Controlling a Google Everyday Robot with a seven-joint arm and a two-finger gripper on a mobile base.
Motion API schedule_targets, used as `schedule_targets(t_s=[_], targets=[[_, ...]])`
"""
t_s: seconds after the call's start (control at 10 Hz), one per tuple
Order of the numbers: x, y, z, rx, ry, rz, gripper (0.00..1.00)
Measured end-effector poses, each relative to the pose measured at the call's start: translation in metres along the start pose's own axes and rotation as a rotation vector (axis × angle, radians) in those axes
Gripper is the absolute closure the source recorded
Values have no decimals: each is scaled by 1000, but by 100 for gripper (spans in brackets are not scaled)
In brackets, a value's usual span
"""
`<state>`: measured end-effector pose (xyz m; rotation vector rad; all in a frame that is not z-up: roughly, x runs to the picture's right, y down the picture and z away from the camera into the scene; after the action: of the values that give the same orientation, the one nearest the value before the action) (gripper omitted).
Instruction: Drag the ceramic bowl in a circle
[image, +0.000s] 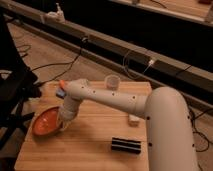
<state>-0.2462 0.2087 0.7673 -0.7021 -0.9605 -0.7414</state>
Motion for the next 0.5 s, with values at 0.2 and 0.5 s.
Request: schedule_targets(t_s=[0.2, 0.5], targets=[[-32, -2, 16, -16, -27, -55, 100], [-58, 24, 20, -39, -10, -22, 100]])
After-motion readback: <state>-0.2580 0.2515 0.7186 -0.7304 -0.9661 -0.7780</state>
